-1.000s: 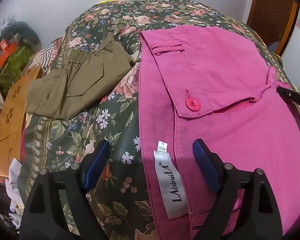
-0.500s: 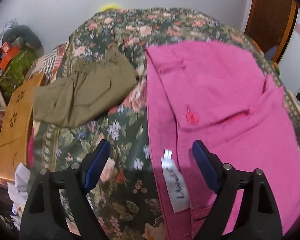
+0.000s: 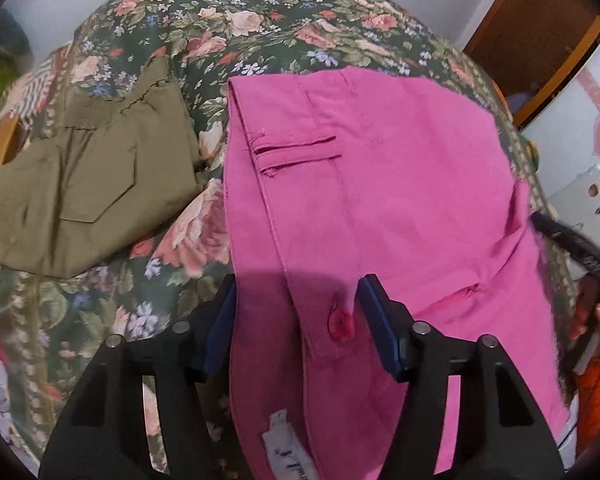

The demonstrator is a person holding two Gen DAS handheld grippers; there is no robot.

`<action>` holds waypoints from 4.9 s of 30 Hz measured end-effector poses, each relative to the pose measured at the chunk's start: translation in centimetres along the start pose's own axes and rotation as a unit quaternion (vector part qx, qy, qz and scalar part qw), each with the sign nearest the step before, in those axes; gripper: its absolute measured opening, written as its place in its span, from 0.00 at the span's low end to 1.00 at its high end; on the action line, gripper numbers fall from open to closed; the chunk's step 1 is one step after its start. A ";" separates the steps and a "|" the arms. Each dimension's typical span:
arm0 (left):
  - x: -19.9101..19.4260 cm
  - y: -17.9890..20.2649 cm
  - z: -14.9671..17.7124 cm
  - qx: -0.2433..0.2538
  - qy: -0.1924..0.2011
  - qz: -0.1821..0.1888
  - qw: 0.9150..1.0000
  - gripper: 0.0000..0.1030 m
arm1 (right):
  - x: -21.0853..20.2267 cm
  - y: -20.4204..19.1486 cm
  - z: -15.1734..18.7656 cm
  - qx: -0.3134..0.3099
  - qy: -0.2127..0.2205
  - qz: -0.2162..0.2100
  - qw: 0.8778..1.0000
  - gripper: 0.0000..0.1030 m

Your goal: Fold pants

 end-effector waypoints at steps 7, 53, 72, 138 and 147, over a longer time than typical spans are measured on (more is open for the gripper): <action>-0.9 1.4 -0.6 0.046 0.028 -0.046 0.997 0.17 | 0.5 -1.3 -0.1 -0.021 0.004 -0.015 1.000 0.08; 0.5 -4.9 -10.5 0.009 0.065 -0.086 0.994 0.60 | 2.0 -0.8 -10.4 -0.071 0.045 0.028 0.996 0.50; 0.5 -4.5 -11.8 0.015 0.088 -0.075 0.993 0.10 | 3.2 -4.4 -14.2 -0.116 0.083 0.013 0.990 0.03; -16.1 3.5 17.2 0.187 0.094 -0.112 0.972 0.44 | -15.4 -7.2 15.3 -0.122 -0.003 0.018 0.992 0.26; -13.6 6.9 17.0 0.260 0.058 -0.113 0.957 0.56 | -16.0 -12.1 13.9 -0.169 0.025 -0.004 0.985 0.49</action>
Point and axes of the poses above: each gripper's, at about its wrist camera, not at the fingertips, and x roughly the way its jaws point, y to its right, z to its underside, the point moved 9 cm from there along x, roughly the way its jaws point, and after that the axes turned 1 degree about -x, right-handed, at the moved point
